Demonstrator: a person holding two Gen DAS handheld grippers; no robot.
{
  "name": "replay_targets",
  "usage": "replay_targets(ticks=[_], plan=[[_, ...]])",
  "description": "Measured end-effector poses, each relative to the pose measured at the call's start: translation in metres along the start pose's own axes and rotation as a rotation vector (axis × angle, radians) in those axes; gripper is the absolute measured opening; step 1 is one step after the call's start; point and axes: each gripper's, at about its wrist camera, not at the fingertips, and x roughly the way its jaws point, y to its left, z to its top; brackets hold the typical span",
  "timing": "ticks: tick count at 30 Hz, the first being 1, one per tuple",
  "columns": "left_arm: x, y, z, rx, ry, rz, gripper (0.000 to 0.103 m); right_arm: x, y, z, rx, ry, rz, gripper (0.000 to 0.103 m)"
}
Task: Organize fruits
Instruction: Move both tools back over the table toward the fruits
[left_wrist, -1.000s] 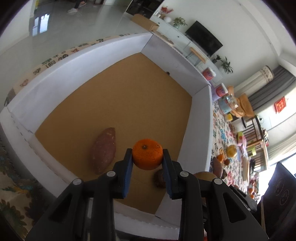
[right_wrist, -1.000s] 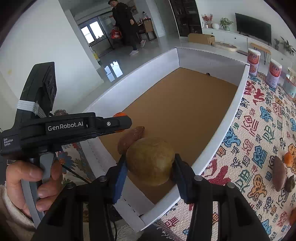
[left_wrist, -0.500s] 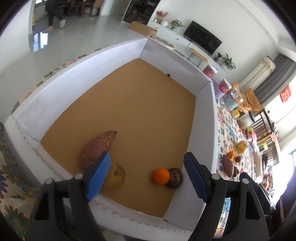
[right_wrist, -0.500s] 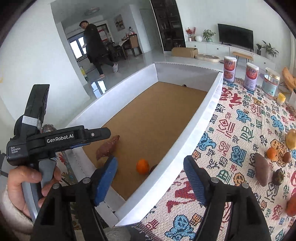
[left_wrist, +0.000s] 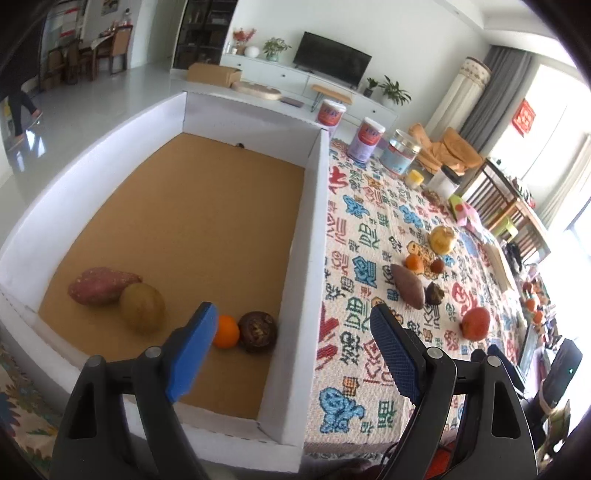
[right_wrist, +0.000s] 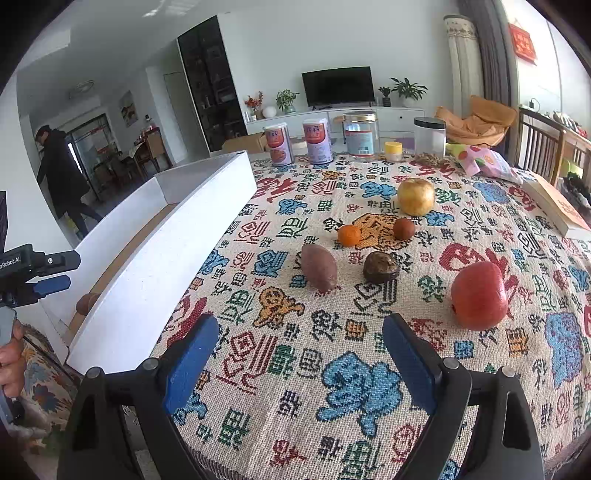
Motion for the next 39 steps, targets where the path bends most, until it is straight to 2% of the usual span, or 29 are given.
replay_targets(ticks=[4, 8, 10, 13, 16, 19, 21, 24, 27, 30, 32, 34, 37, 39], plan=[[0.005, -0.054, -0.011, 0.118, 0.029, -0.113, 0.089, -0.018, -0.043, -0.01, 0.117, -0.046, -0.056, 0.09], [0.018, -0.119, -0.031, 0.279, 0.105, -0.227, 0.093, -0.034, -0.079, -0.017, 0.211, -0.095, -0.124, 0.09], [0.032, -0.147, -0.046, 0.362, 0.146, -0.253, 0.093, -0.041, -0.098, -0.021, 0.268, -0.114, -0.15, 0.09], [0.06, -0.173, -0.07, 0.441, 0.209, -0.245, 0.093, -0.052, -0.126, -0.029, 0.389, -0.145, -0.159, 0.09], [0.088, -0.176, -0.087, 0.454, 0.25, -0.19, 0.093, -0.063, -0.147, -0.035, 0.477, -0.177, -0.183, 0.091], [0.109, -0.173, -0.091, 0.47, 0.245, -0.129, 0.093, -0.074, -0.161, -0.041, 0.521, -0.202, -0.227, 0.093], [0.122, -0.174, -0.09, 0.486, 0.216, -0.093, 0.093, -0.074, -0.174, -0.047, 0.582, -0.199, -0.225, 0.095], [0.143, -0.176, -0.085, 0.51, 0.172, -0.027, 0.093, -0.059, -0.188, -0.052, 0.646, -0.114, -0.229, 0.095], [0.156, -0.174, -0.079, 0.533, 0.154, -0.002, 0.093, -0.04, -0.19, -0.052, 0.644, -0.013, -0.232, 0.095], [0.166, -0.168, -0.072, 0.541, 0.135, 0.03, 0.093, -0.03, -0.18, -0.048, 0.573, 0.039, -0.253, 0.095], [0.175, -0.159, -0.068, 0.496, 0.15, 0.027, 0.097, -0.02, -0.169, -0.045, 0.51, 0.087, -0.279, 0.095], [0.176, -0.153, -0.065, 0.45, 0.115, 0.02, 0.098, -0.006, -0.162, -0.041, 0.457, 0.152, -0.309, 0.095], [0.18, -0.157, -0.067, 0.467, 0.102, 0.04, 0.102, 0.017, -0.157, -0.039, 0.403, 0.248, -0.338, 0.095], [0.181, -0.158, -0.067, 0.463, 0.1, 0.044, 0.103, 0.023, -0.154, -0.037, 0.383, 0.259, -0.371, 0.095]])
